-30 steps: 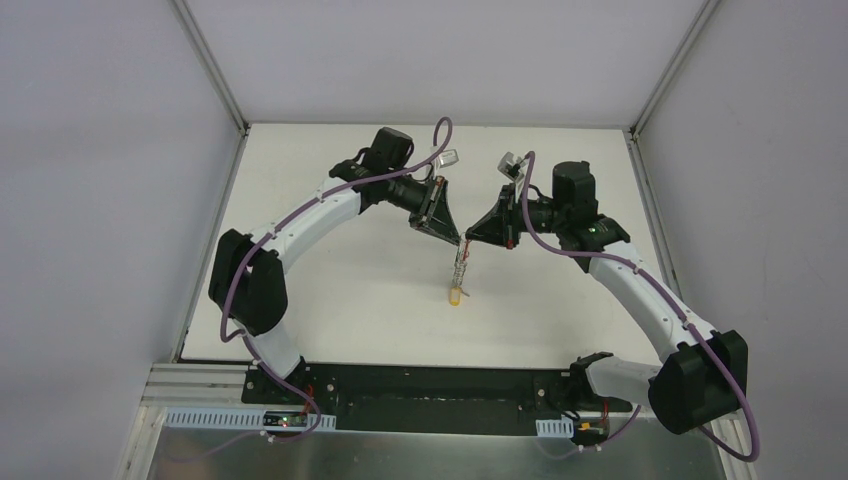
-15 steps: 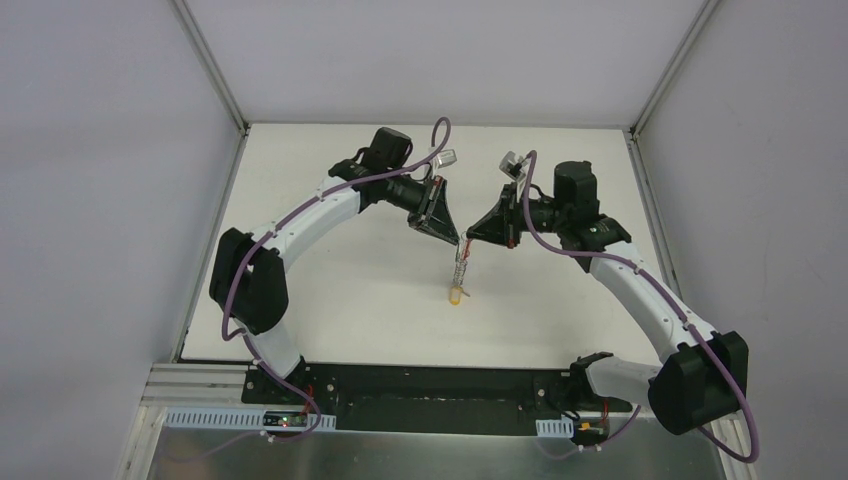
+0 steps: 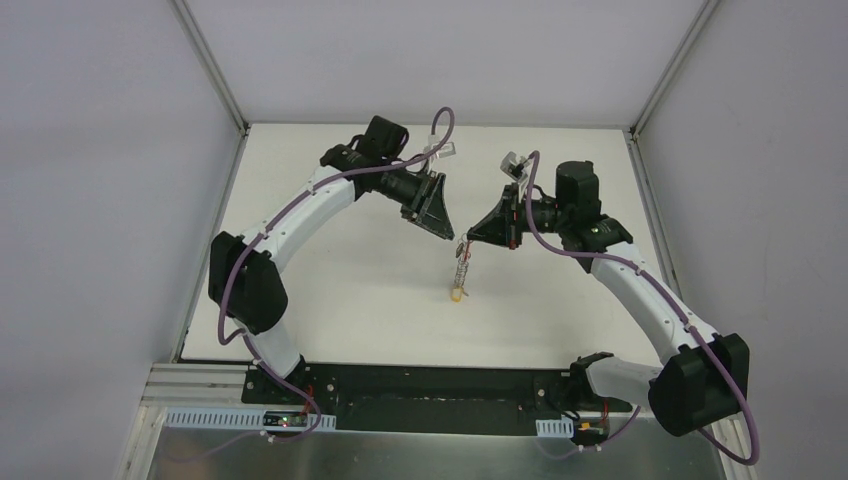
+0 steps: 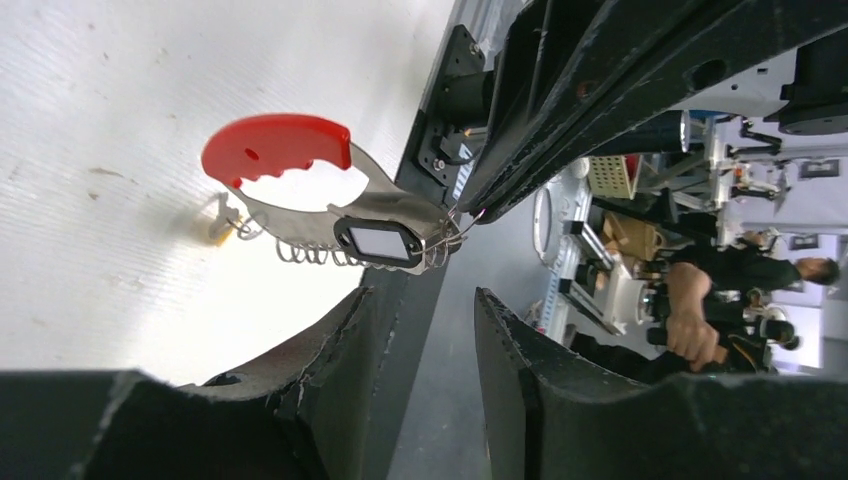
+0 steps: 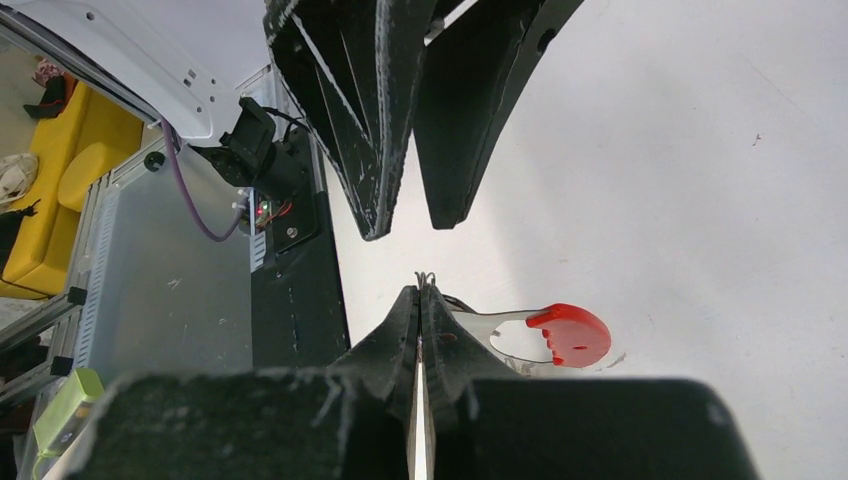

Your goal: Put the keys on the keyring

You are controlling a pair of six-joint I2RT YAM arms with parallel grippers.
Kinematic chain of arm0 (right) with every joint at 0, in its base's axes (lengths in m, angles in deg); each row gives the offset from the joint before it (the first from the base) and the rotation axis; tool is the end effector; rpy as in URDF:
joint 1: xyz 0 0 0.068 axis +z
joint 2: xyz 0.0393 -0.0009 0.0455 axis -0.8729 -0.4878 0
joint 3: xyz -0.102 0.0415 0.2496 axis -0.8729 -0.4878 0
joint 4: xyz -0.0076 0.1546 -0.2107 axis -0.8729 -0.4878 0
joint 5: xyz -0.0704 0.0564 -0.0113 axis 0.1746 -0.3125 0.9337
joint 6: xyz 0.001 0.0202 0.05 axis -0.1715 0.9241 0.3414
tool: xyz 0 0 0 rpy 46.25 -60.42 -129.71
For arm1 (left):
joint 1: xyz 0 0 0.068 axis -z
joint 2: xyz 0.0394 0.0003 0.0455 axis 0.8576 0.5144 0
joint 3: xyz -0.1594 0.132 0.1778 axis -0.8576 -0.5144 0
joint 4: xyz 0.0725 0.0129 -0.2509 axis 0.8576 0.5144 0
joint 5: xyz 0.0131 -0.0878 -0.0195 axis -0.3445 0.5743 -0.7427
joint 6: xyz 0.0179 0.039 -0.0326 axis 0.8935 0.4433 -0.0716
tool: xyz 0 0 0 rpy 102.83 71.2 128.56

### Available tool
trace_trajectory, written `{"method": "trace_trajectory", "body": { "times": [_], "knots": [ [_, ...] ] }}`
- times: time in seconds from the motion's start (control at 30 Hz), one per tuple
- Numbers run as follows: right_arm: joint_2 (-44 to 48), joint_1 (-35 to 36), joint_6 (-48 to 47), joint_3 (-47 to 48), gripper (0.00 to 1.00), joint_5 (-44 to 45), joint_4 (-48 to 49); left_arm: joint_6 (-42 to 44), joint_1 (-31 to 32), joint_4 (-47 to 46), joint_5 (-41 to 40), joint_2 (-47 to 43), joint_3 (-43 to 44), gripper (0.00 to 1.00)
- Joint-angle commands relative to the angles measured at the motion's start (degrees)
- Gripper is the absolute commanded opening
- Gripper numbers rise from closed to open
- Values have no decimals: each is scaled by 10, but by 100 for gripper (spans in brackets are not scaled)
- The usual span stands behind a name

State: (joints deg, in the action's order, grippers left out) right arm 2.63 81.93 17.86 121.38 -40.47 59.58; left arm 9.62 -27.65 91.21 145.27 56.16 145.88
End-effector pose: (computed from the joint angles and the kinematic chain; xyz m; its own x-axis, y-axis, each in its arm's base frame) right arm 0.2348 0.1230 0.3340 -0.0928 -0.1445 -0.9852 -0.9817 0.1784 0.0663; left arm 0.3047 -0.2226 0.3370 -0.7611 0.3298 -0.5586 0.6283 0.1609 -0.7612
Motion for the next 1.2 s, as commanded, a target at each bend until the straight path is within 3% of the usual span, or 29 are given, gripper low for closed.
{"method": "trace_trajectory", "body": {
  "times": [0.0,0.13,0.3,0.7,0.97,1.17],
  "knots": [
    [20,-3,-6,2,0,-45,24,114,-4,52,-21,-38,46,42],
    [19,-5,13,-1,0,-63,37,193,2,64,-29,-54,52,45],
    [9,-6,94,-21,0,-79,122,257,11,50,-27,-70,33,44],
    [-23,-6,265,-56,0,-77,312,152,19,-83,-47,-88,-35,42],
    [-25,-6,276,-66,0,-75,329,141,28,-120,-44,-92,-51,40],
    [-25,-6,275,-67,0,-75,329,121,35,-121,-33,-91,-54,31]
  ]
}}
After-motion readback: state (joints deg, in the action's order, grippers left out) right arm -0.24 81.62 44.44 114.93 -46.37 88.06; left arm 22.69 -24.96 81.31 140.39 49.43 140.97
